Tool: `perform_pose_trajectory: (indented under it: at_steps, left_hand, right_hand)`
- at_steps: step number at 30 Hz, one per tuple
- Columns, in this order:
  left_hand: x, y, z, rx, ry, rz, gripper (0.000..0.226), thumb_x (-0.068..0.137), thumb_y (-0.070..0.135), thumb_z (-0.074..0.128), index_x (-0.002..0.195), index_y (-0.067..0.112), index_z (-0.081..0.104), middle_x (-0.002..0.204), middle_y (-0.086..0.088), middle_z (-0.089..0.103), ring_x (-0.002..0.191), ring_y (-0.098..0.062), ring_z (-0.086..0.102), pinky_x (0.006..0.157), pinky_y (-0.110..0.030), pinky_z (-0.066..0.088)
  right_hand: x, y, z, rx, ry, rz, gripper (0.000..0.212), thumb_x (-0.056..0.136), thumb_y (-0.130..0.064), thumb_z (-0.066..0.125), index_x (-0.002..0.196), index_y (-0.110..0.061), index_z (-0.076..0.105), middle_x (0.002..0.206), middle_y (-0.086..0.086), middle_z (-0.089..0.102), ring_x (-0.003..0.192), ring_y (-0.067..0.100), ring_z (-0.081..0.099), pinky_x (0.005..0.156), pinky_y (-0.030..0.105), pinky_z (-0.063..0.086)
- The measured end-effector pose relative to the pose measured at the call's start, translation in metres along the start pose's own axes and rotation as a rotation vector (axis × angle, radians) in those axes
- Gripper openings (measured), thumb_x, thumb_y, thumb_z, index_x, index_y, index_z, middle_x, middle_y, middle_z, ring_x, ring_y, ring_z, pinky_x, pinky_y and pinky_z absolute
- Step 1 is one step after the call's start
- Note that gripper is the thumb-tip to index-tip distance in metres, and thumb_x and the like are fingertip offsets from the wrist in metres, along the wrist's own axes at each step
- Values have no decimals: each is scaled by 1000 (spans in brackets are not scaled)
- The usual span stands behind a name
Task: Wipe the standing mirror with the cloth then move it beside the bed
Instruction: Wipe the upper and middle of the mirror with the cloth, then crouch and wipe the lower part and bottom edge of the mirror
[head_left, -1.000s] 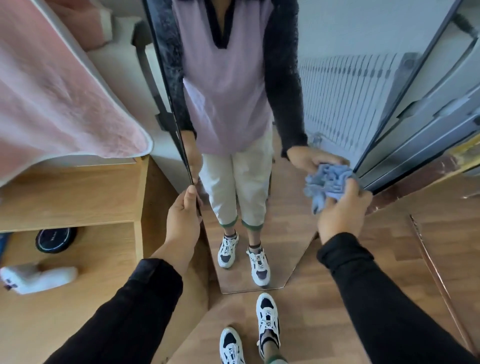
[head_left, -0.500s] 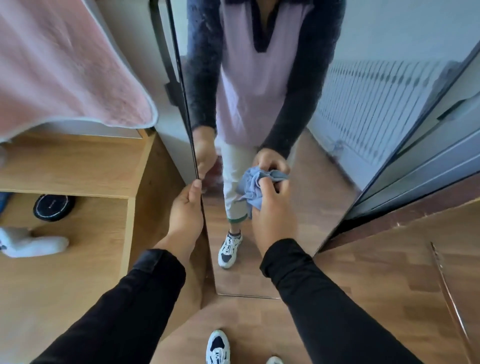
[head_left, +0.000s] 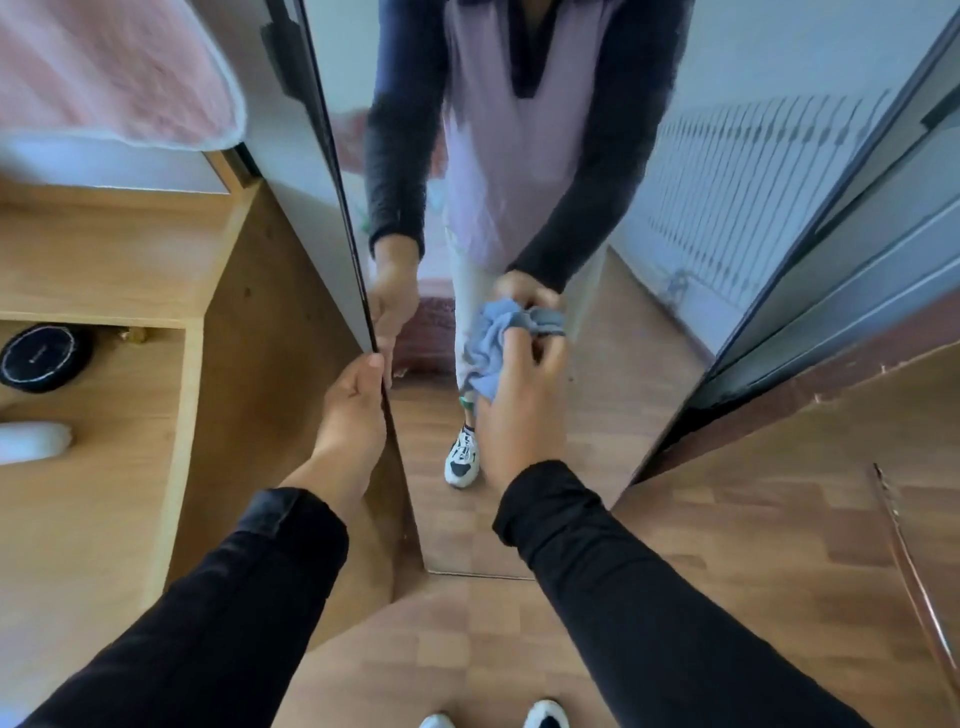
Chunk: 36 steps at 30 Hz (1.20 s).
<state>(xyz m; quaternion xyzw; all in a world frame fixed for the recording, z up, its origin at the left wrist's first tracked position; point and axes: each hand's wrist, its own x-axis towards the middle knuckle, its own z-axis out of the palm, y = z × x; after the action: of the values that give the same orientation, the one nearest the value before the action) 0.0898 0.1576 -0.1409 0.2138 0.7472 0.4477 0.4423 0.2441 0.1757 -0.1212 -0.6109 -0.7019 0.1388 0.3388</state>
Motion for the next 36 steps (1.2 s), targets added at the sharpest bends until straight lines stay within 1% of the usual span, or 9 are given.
perform_pose_trajectory:
  at_steps: [5, 12, 18, 22, 28, 30, 32, 33, 36]
  left_hand:
    - [9, -28, -2, -30, 26, 63, 14, 96, 51, 49, 106, 51, 58, 117, 13, 65, 120, -17, 59, 112, -44, 40]
    - [13, -50, 2, 30, 39, 162, 16, 99, 53, 44, 97, 57, 60, 105, 28, 61, 119, -17, 60, 109, -43, 44]
    - [23, -60, 6, -11, 68, 206, 17, 88, 68, 45, 82, 74, 59, 105, 32, 61, 116, -17, 61, 107, -45, 45]
    - [28, -69, 10, -64, 89, 271, 21, 94, 60, 46, 85, 63, 65, 102, 31, 64, 113, -11, 62, 106, -45, 46]
    - [24, -77, 15, -85, 88, 258, 18, 91, 63, 46, 85, 68, 63, 105, 29, 64, 116, -13, 62, 108, -41, 45]
    - [22, -78, 15, -118, 99, 269, 17, 91, 62, 47, 87, 65, 64, 105, 28, 63, 118, -14, 61, 109, -41, 44]
    - [25, -82, 16, -148, 101, 258, 17, 98, 54, 47, 94, 52, 64, 104, 26, 63, 118, -15, 60, 108, -39, 44]
    - [23, -81, 17, -147, 82, 270, 21, 100, 49, 45, 93, 48, 65, 100, 24, 66, 114, -14, 61, 104, -36, 46]
    - [34, -85, 11, -176, 19, 293, 46, 105, 35, 40, 76, 29, 75, 67, 11, 71, 83, -19, 64, 75, -29, 51]
  right_hand:
    - [-9, 32, 5, -20, -59, -155, 61, 82, 4, 70, 134, -20, 48, 124, 7, 41, 104, 26, 56, 87, 35, 56]
    - [-21, 90, -20, 39, 198, 317, 59, 79, 11, 68, 131, -11, 50, 135, 14, 37, 118, 30, 52, 100, 35, 47]
    - [-32, 36, 58, -81, 127, -53, 46, 83, 4, 66, 126, -10, 56, 126, 20, 45, 106, 37, 53, 92, 42, 54]
    - [-44, 44, 74, -225, -4, -297, 49, 88, -9, 65, 134, -15, 51, 126, 15, 47, 103, 34, 52, 81, 42, 55]
    - [-43, 113, 25, -77, 170, 176, 58, 76, 5, 73, 125, -14, 50, 128, 16, 41, 107, 36, 54, 90, 39, 51]
    - [-41, 103, 32, -78, 216, 110, 51, 80, 3, 69, 125, -13, 51, 130, 4, 42, 108, 22, 53, 91, 37, 50]
    - [-40, 79, 57, -99, 140, -68, 31, 95, -20, 62, 125, -20, 53, 122, -20, 45, 101, 0, 48, 91, 35, 50]
    - [-42, 62, 69, -67, 94, -168, 28, 99, -30, 56, 124, -21, 56, 120, -18, 49, 102, 3, 49, 92, 36, 50]
    - [-61, 24, 106, -94, -8, -467, 43, 95, -21, 51, 138, -18, 53, 135, 13, 48, 114, 32, 49, 97, 44, 52]
